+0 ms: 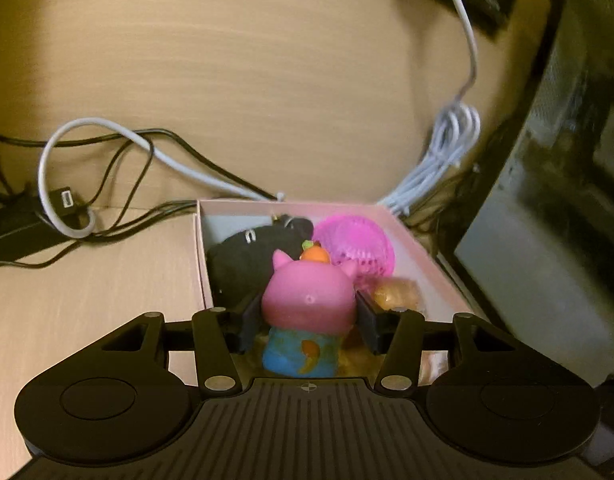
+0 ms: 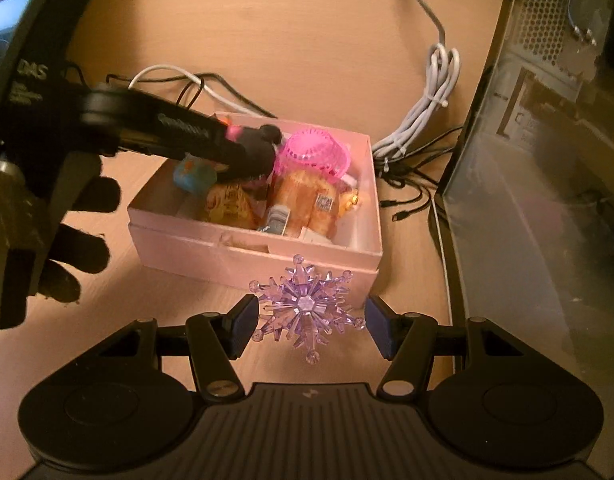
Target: Organize objects
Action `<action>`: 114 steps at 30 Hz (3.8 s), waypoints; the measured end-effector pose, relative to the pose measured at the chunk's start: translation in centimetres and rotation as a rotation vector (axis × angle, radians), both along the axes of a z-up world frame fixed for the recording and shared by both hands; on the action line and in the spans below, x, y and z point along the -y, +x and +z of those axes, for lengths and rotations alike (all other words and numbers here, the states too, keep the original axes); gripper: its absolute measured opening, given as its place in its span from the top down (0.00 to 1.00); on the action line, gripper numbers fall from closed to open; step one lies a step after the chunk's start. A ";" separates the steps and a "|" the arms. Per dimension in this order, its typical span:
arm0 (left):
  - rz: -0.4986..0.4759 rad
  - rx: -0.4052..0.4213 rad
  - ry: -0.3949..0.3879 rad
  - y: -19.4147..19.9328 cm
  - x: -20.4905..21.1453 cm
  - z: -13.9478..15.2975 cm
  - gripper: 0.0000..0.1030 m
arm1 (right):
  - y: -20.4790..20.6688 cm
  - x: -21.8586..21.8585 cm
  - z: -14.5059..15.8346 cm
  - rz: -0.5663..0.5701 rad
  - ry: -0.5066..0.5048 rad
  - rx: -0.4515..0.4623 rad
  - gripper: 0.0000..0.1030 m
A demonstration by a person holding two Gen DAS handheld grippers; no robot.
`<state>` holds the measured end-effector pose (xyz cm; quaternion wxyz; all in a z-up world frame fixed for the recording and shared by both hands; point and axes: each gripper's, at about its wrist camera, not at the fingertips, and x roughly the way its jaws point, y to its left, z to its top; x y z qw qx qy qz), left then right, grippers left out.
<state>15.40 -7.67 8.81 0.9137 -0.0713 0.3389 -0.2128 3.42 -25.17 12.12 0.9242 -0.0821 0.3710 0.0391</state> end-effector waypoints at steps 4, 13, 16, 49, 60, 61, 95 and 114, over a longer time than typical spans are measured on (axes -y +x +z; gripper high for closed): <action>-0.064 -0.032 0.005 -0.3 -0.7 0.5 0.47 | 0.9 0.2 1.6 -0.023 0.011 0.057 0.43; -0.052 0.098 -0.011 -2.9 -2.8 2.7 0.47 | 4.4 -0.3 4.7 -0.046 0.016 0.187 0.43; 0.016 0.108 -0.081 -3.6 -4.7 3.1 0.47 | 6.1 -1.3 4.7 -0.038 0.032 0.221 0.42; -0.009 0.075 0.047 -2.9 -2.6 3.2 0.47 | 4.6 0.0 -2.6 -0.088 -0.091 0.058 0.11; 0.072 -0.094 0.177 -2.4 -5.0 -1.2 0.29 | 4.6 -1.2 -2.6 -0.026 -0.091 0.058 0.38; 0.095 -0.097 0.176 -2.3 -5.9 -1.2 0.23 | 4.6 -2.0 -2.4 -0.019 -0.096 0.064 0.38; 0.013 -0.108 0.184 -16.0 -12.4 -4.0 0.07 | -6.9 -8.0 -3.8 -0.276 0.091 -0.117 0.00; 0.271 0.042 0.289 -15.8 -7.6 -6.9 0.06 | -4.3 -4.9 -7.1 -0.151 0.135 0.055 0.00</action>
